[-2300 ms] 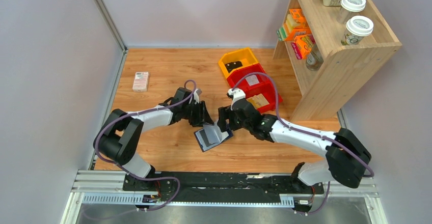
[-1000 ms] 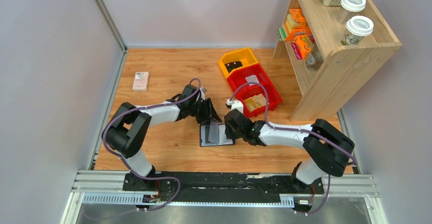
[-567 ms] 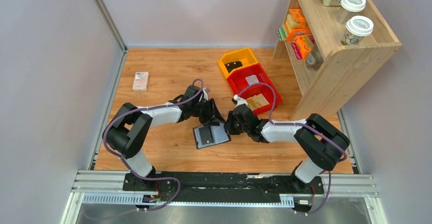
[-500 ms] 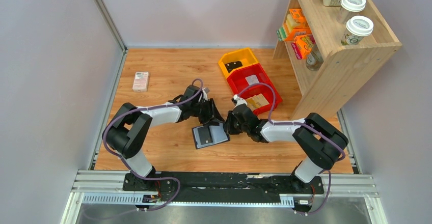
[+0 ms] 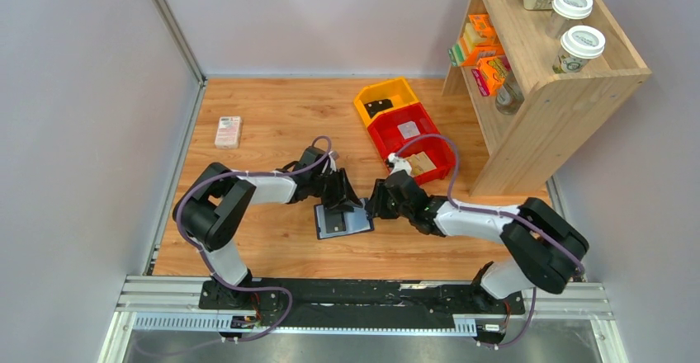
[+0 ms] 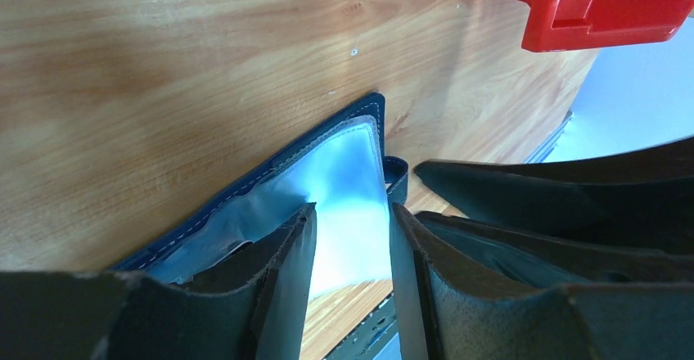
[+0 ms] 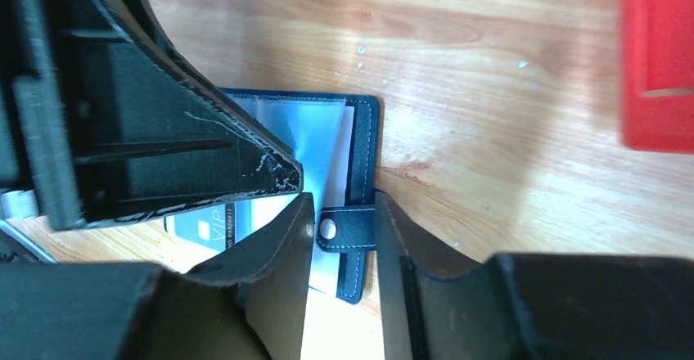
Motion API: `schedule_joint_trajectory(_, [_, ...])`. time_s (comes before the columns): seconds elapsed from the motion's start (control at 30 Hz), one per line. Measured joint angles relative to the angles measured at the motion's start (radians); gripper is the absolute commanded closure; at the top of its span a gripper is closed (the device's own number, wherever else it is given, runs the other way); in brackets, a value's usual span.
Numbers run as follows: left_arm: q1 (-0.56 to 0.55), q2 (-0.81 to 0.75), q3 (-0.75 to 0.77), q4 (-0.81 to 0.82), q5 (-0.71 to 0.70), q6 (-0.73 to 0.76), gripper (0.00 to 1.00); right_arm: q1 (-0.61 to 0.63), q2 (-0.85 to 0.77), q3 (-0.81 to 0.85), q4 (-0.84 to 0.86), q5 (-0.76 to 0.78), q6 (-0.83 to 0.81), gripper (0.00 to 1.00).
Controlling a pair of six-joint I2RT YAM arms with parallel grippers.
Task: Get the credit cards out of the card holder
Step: Remove the credit card from the card holder.
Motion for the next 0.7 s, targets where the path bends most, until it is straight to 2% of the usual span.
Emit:
schedule_joint_trajectory(0.2, [-0.001, 0.003, 0.000, 0.004, 0.006, 0.006, 0.52, 0.000, -0.143, 0.000, -0.077, 0.026, -0.040, 0.67])
schedule_joint_trajectory(0.33, [-0.001, 0.003, 0.002, 0.002, 0.004, 0.010, 0.53, 0.000, -0.159, 0.000, -0.058, -0.039, -0.057, 0.68])
schedule_joint_trajectory(0.53, [-0.001, 0.003, 0.002, 0.001, 0.001, 0.013, 0.53, -0.001, -0.118, 0.000, -0.091, -0.012, -0.051, 0.57])
schedule_joint_trajectory(0.7, [-0.002, -0.001, 0.002, -0.006, -0.010, 0.024, 0.53, -0.007, -0.080, 0.004, -0.176, 0.050, -0.035, 0.54])
